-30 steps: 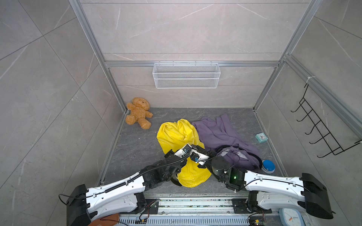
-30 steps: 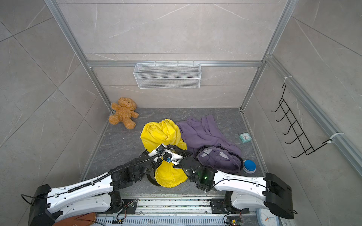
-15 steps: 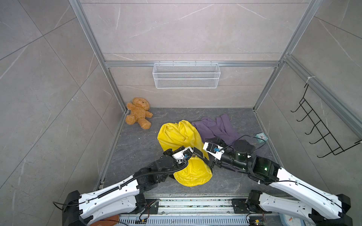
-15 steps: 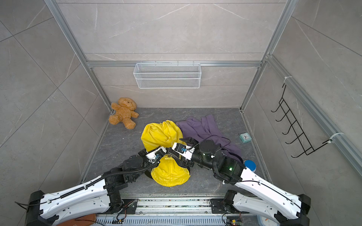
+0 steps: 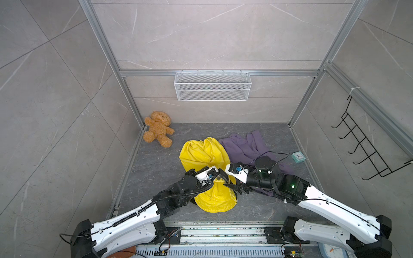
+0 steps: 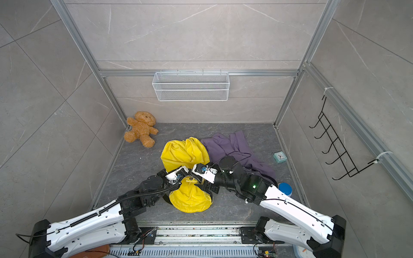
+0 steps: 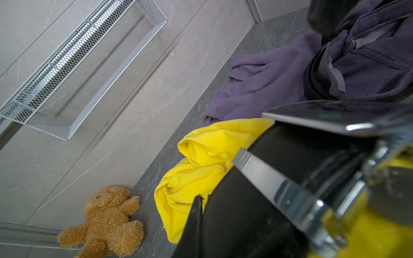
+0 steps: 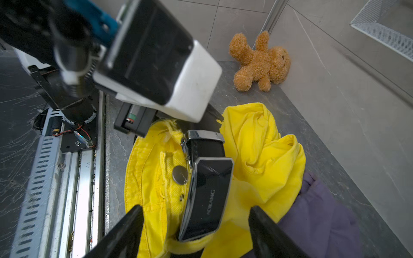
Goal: Remove the belt from the trousers
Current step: Adjust the trousers at the center of the board.
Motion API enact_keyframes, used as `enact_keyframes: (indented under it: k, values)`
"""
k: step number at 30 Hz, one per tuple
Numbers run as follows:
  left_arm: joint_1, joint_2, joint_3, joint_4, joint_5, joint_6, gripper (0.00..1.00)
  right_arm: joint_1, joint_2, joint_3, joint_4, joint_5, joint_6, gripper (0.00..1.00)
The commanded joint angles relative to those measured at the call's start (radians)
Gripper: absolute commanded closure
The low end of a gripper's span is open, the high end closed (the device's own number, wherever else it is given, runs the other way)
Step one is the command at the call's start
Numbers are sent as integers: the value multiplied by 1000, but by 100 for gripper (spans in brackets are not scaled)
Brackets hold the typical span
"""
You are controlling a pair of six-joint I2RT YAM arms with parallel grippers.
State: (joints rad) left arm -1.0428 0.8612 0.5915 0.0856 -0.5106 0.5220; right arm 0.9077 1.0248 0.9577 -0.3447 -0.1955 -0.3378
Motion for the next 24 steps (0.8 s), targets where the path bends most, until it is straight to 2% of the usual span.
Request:
enact_keyframes:
  k: [1,5,12,16,20,22,24]
  values:
    - [5,-30,9,138,5,-48,100,-30,16,-6,101,-32,73,29]
    - [4,-46,-15,152,-12,-61,100,-67,85,35,79,-180,104,34]
    - [4,-86,-69,210,-37,-79,100,-113,193,51,35,-368,94,35]
    - [4,-104,-73,214,-36,-73,100,-136,222,31,78,-405,120,38]
    - [4,-117,-87,222,-53,-66,100,-145,233,40,105,-451,127,45]
    - [5,-125,-92,224,-63,-64,100,-146,236,38,108,-474,122,52]
    - [4,-131,-94,228,-72,-62,100,-146,245,35,101,-499,113,53]
